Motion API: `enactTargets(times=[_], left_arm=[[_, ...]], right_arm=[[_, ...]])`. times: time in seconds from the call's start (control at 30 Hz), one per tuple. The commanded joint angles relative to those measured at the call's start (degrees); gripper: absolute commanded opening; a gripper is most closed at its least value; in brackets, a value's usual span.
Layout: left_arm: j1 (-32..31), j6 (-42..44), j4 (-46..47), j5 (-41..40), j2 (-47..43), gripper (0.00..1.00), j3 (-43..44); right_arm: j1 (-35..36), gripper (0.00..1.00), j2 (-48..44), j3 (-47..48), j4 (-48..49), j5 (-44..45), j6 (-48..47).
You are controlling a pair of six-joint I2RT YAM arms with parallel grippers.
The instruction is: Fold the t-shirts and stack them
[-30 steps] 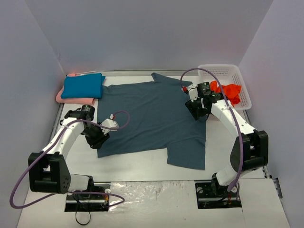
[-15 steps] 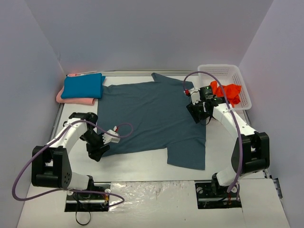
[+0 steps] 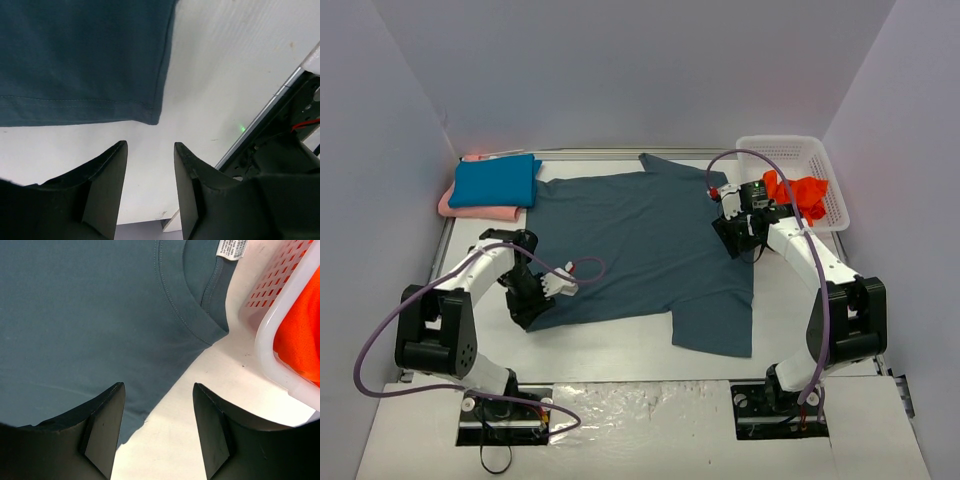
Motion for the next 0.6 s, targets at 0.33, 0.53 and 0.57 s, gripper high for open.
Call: enactTargets(times=[0.33, 0.53, 0.57], left_arm=[[-6.09, -7.22, 3.06, -5.05, 3.32, 0.38, 0.37], [-7.15, -8.71, 5.61, -6.63, 3.93, 0.38, -2.44], [-7.15, -8.89, 5.96, -6.72, 3.93, 0.38, -2.79]], right_arm=[[-0.50, 0.52, 0.83, 0.14, 0.50, 2.27, 0.38], [-0.50, 0.52, 1.18, 0.14, 0.67, 2.71, 0.38], [-0.50, 0.52, 1.18, 0.14, 0.68, 2.79, 0.38]])
